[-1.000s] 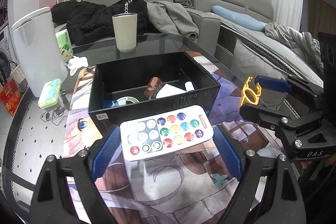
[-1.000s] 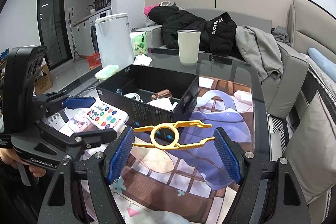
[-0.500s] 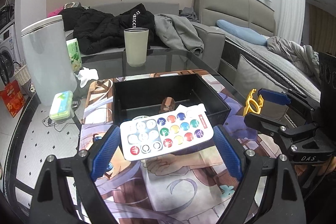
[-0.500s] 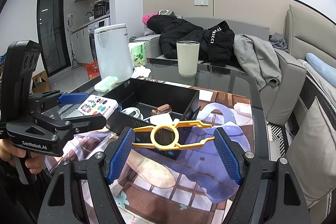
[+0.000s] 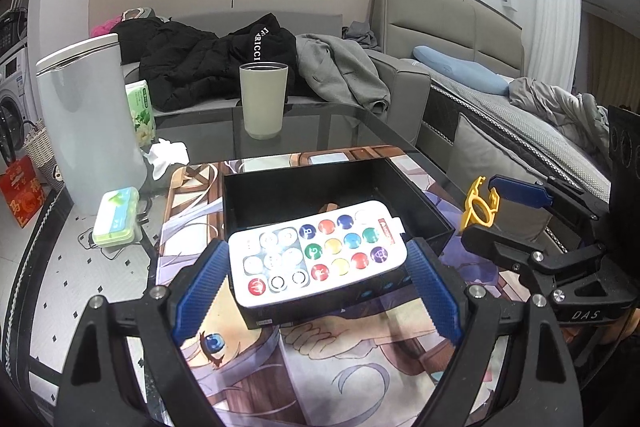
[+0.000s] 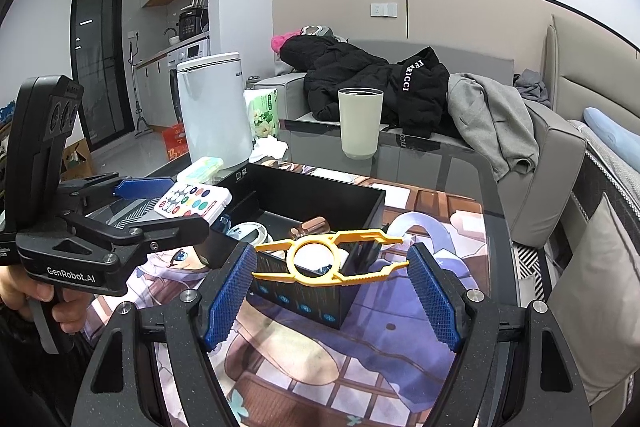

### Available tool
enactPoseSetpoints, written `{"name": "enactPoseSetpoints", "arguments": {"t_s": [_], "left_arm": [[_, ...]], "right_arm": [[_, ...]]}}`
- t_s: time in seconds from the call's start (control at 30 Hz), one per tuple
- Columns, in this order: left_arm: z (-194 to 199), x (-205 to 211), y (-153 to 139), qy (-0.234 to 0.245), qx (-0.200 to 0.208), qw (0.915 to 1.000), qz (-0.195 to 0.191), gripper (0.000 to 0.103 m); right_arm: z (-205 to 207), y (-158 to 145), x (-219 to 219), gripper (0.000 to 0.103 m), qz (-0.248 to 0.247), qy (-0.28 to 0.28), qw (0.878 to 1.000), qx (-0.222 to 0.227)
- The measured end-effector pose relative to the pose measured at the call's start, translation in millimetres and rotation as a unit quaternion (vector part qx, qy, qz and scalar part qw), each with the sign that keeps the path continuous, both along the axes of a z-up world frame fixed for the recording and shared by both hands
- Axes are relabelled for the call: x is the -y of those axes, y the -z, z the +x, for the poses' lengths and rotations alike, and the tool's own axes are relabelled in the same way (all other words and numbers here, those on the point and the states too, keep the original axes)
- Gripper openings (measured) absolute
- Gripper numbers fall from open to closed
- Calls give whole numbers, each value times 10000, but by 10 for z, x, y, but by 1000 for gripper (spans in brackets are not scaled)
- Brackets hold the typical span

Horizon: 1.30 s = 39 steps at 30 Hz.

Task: Organize rigid objects
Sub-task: 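Carry the remote and tweezers over the box with both tools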

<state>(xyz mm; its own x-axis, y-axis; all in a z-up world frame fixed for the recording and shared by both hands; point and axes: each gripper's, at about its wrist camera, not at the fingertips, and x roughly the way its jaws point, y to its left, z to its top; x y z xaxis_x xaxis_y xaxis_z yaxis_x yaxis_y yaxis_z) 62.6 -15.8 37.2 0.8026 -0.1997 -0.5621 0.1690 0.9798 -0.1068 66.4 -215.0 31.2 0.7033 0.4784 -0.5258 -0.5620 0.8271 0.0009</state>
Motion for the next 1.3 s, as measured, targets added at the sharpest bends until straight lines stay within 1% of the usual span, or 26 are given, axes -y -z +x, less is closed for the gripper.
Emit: {"name": "enactPoseSetpoints", "arguments": {"t_s": [0.43, 0.6, 0.7, 1.03, 1.3], "left_arm": [[197, -117, -28, -123, 52, 9997, -181, 89], [268, -122, 7, -137, 67, 9998, -145, 89], [309, -136, 22, -123, 64, 9997, -198, 89], [408, -165, 35, -92, 135, 9995, -283, 89], [511, -146, 85, -27, 96, 9995, -292, 89]], "right_arm": [[178, -36, -187, 79, -57, -92, 9999, 70], [259, -34, -251, 79, -72, -115, 9999, 63], [302, -31, -279, 79, -67, -133, 9999, 71], [430, 64, -375, 79, -196, -158, 9997, -4], [526, 165, -468, 79, -345, -210, 9992, -64]]}}
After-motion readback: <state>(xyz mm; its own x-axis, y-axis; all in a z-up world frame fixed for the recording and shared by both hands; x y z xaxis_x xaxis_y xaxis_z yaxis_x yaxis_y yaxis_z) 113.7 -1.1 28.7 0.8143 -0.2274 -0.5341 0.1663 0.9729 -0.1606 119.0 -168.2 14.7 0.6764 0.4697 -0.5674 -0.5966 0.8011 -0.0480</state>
